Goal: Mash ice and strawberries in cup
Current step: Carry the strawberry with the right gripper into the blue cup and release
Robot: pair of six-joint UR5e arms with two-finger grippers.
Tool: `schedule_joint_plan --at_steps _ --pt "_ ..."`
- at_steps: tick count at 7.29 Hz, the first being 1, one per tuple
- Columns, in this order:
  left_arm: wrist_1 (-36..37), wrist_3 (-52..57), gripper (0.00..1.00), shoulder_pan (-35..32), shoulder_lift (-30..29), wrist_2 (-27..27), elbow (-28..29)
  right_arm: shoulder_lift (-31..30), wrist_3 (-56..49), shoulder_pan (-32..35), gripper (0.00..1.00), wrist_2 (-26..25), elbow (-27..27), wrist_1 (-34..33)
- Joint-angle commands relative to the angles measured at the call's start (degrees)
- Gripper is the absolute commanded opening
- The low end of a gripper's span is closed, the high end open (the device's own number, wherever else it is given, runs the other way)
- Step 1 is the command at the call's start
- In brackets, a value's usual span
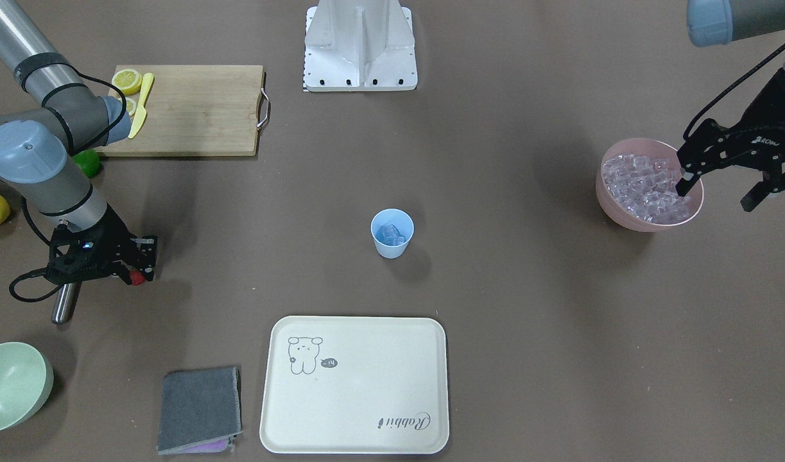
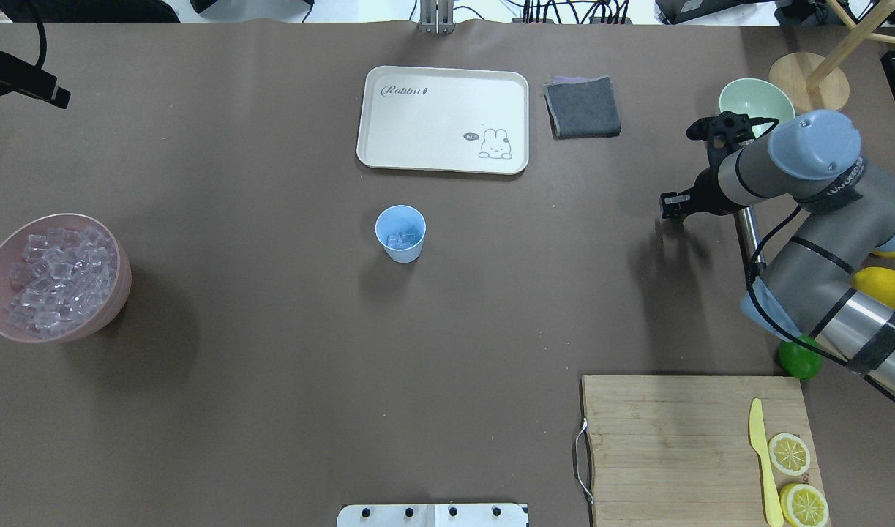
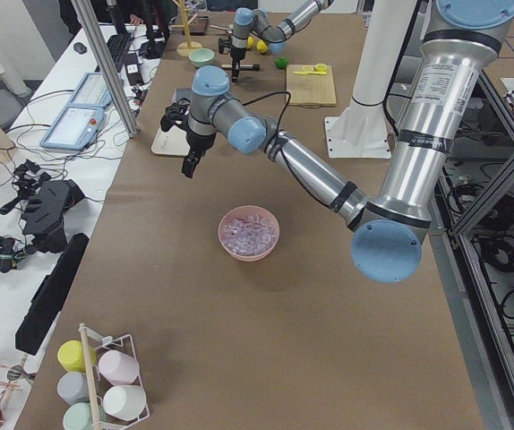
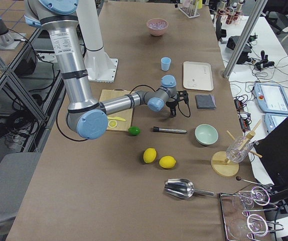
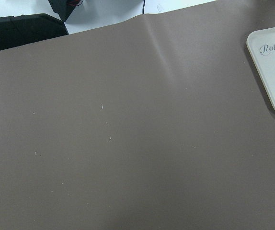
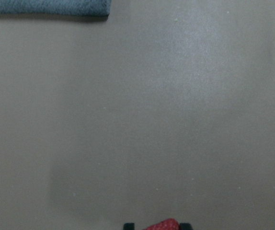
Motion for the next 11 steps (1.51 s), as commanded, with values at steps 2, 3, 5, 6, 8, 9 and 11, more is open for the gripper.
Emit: schedule_joint_plan --at_steps 2,3,5,6,8,9,11 --pt "0.0 -0.5 0.95 -0.1 0.1 -0.1 -0.1 6.9 0.6 3.7 0.0 0.6 -0.1 -0.1" --pt "0.0 -0.7 0.95 -0.1 0.1 -0.1 -0.3 10.3 2.8 3.7 0.0 0.0 -0.1 -0.1" --pt "0.1 -0.8 0.95 -0.7 0.2 -0.1 -0.1 17.2 11.5 -2.9 0.0 -6.1 0.2 -0.1" --pt "0.1 -0.9 0.95 -1.1 0.3 -0.1 -0.1 21.0 15.1 -8.8 0.0 -13.1 0.0 -0.8" --pt "0.1 -0.8 0.95 -2.7 0.9 -0.1 0.0 28.1 17.2 -15.7 0.0 -19.5 0.1 -6.3" --pt "0.1 -0.8 0.95 -3.3 1.3 -0.1 0.4 29.0 17.2 -18.2 0.0 -21.8 0.0 -6.3" --pt "0.1 -0.7 0.95 -4.2 2.3 -0.1 0.8 29.9 17.0 -21.6 0.0 -25.8 -0.7 -6.6"
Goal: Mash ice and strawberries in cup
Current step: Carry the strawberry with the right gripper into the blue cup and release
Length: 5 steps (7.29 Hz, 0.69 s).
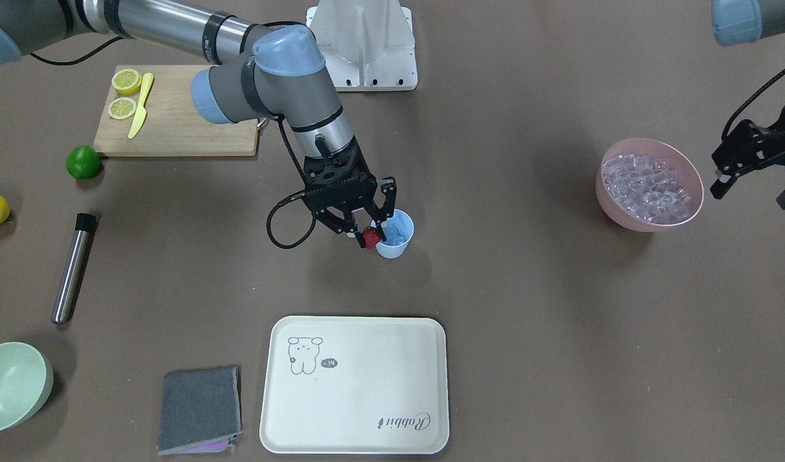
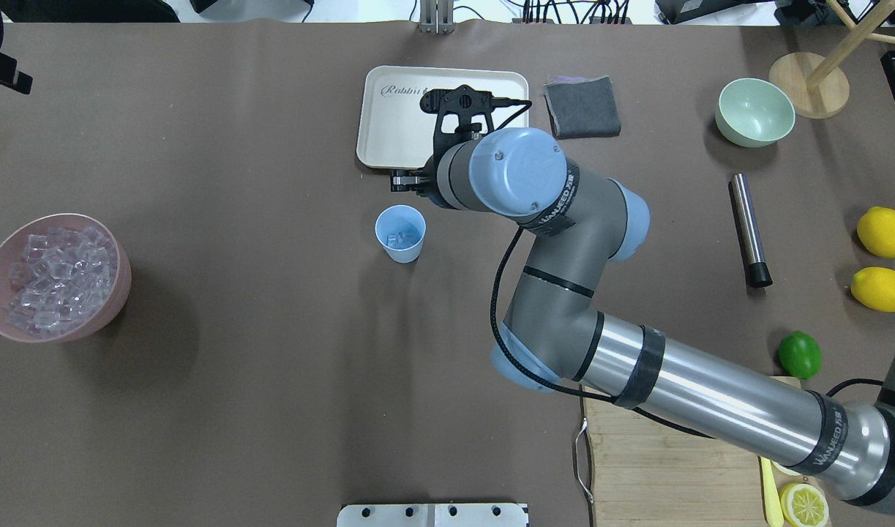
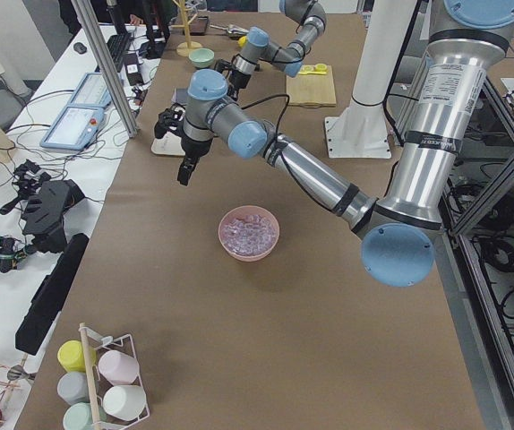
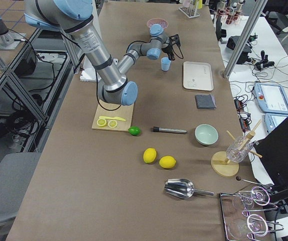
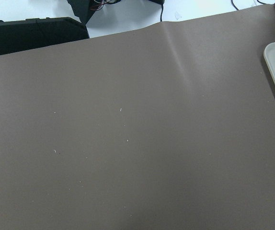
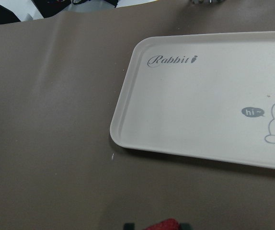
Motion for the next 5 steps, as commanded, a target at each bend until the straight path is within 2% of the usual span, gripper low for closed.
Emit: schedule_joint_plan --at_steps 1,5 --pt "-0.1 0.2 0.95 -1.1 1.2 -0.1 0.2 0.7 -0.3 -2.9 0.0 -3.9 -0.7 -0.2" --pt "-0.2 0.3 0.95 -1.5 1.4 -0.8 0.2 0.3 0.1 -4.9 0.0 -4.0 -0.7 -0.2"
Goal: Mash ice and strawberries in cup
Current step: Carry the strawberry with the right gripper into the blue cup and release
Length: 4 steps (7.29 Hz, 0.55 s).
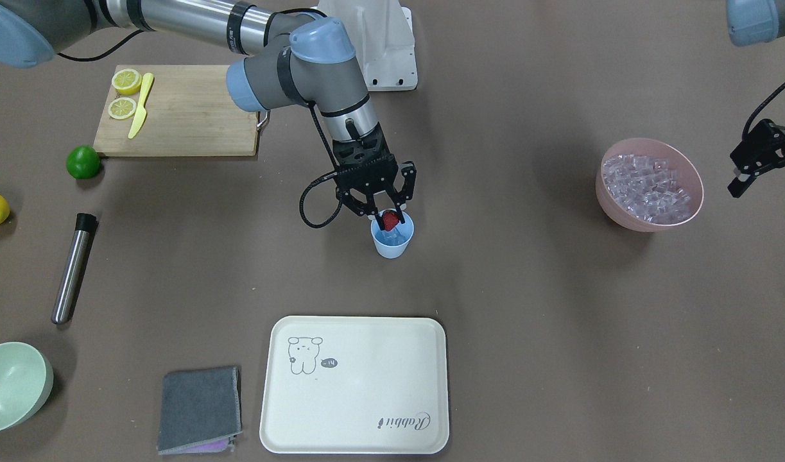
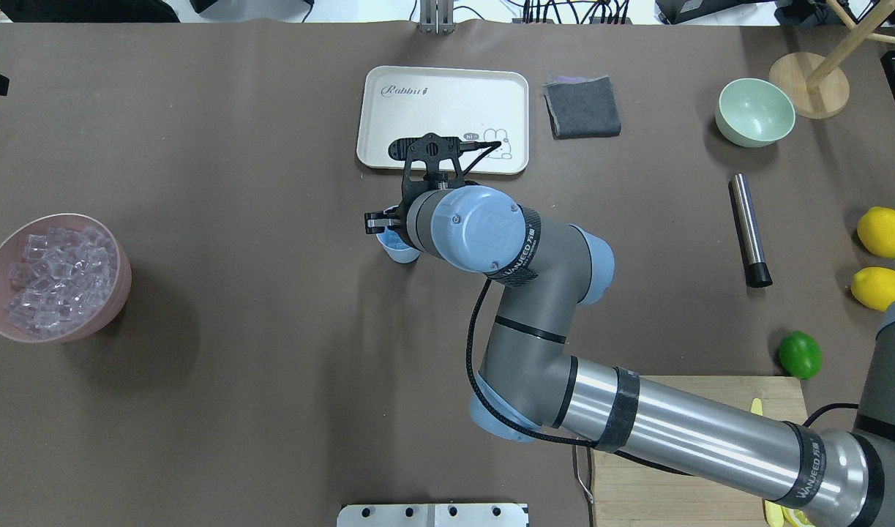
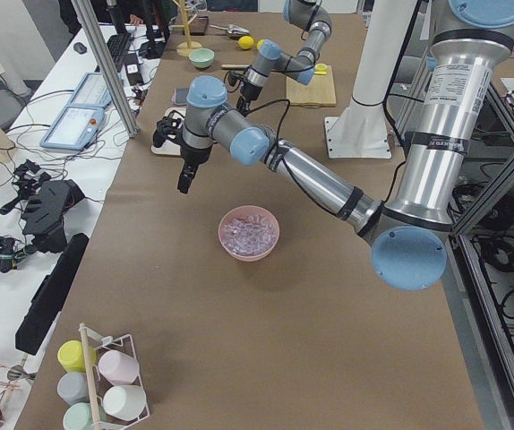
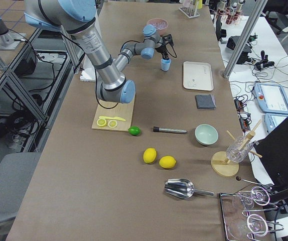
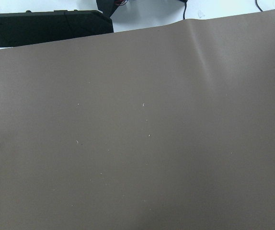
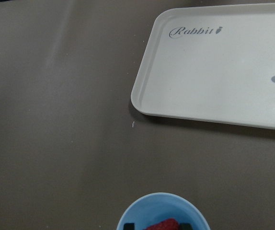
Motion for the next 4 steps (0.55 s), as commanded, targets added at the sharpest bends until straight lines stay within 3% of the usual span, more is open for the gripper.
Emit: schedule_joint_plan --at_steps 1,2,4 --pt "-0.1 0.1 0.95 0.0 0.0 0.0 0.1 -0.3 0.2 -0.4 0.82 0.0 0.0 0.0" --pt "-0.1 0.2 0.95 0.0 0.0 -0.1 0.0 -0.4 1.8 -0.5 0.99 -0.3 0.0 0.1" --pt "-0.2 0.4 0.96 0.0 0.0 0.0 0.1 -0.2 4.9 -0.6 1.0 -1.3 0.5 -0.1"
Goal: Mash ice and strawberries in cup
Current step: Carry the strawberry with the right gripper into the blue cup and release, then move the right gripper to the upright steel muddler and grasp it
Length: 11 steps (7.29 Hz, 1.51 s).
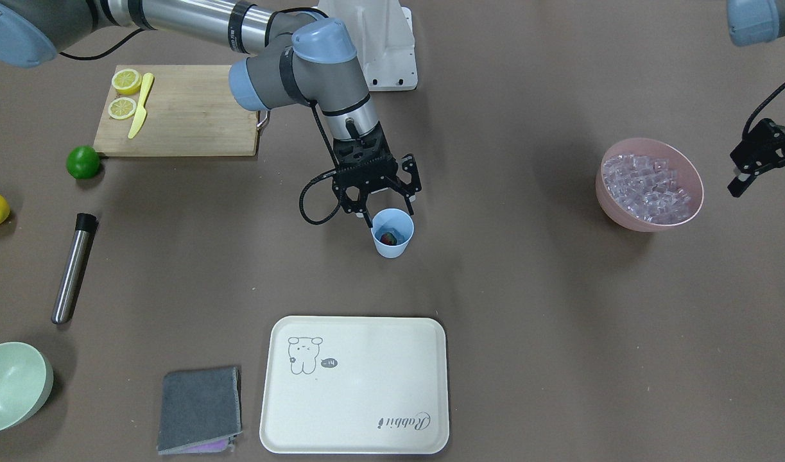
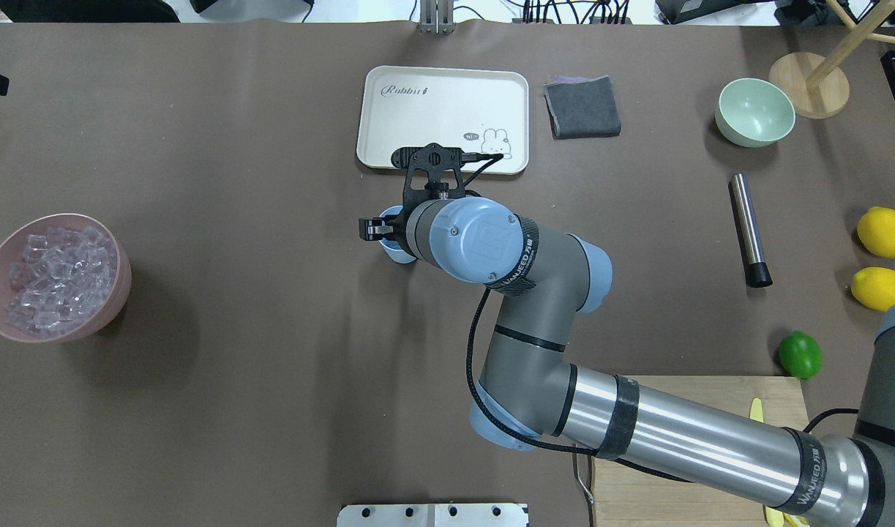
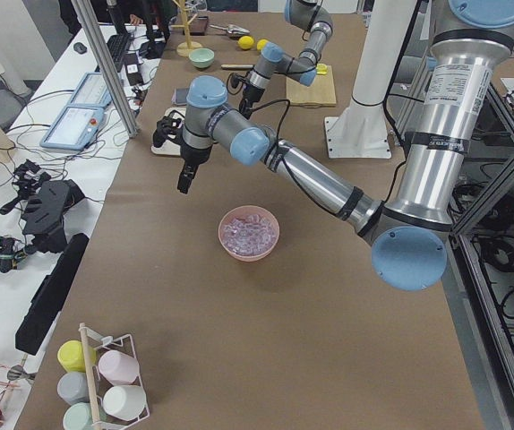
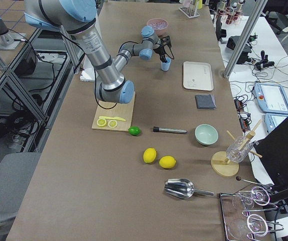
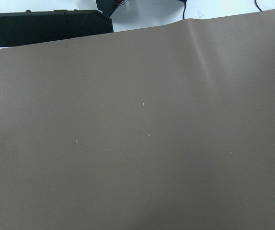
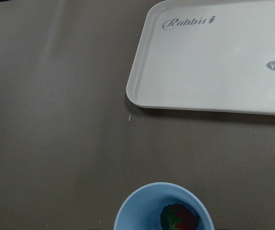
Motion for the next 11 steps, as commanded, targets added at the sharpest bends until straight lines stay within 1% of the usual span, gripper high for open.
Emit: schedule_joint_plan --at_steps 1,2,3,4,5,6,7,8,9,10,11 --pt "-0.1 0.1 0.96 0.0 -0.1 0.0 0.0 0.5 1.2 0.4 1.0 -0.1 3.0 -5.5" --pt "-0.1 0.2 0.96 0.0 -0.1 -0.1 -0.4 0.3 1.0 1.7 1.0 0.7 8.5 -14.4" --pt "-0.1 0.2 0.96 -0.2 -0.1 -0.1 -1.1 -0.5 0.0 5.6 1.0 5.2 11.9 -20.9" --pt "-0.2 0.2 0.96 -0.2 -0.2 -0.1 -1.3 -3.1 -3.8 10.7 1.0 10.3 12.6 -21.8" --pt "-0.2 0.2 0.96 -0.1 -0.3 -0.1 -1.3 -8.4 -8.6 16.9 1.0 15.9 13.5 -21.4" --pt "-0.2 0.2 0.96 -0.1 -0.8 -0.1 -1.3 -14.1 -15.0 24.7 1.0 24.7 14.5 -21.4" --pt "-0.2 0.3 0.96 0.0 -1.0 -0.2 -1.3 -19.1 -21.6 31.2 1.0 31.1 14.5 -21.3" --pt "-0.3 0.4 0.97 0.1 -1.0 -0.4 -1.2 -24.5 -27.8 35.0 1.0 33.3 14.4 -21.3" --pt "-0.4 0.4 0.97 0.2 -1.0 -0.4 -1.2 -28.8 -30.1 37.4 1.0 34.4 14.4 -20.9" --pt "-0.6 0.4 0.97 0.2 -1.1 -0.4 -1.3 -31.8 -30.0 38.9 1.0 36.1 13.8 -18.9" --pt "-1.3 0.4 0.97 0.2 -1.0 -0.3 -1.2 -32.3 -29.1 40.5 1.0 36.7 12.5 -18.7"
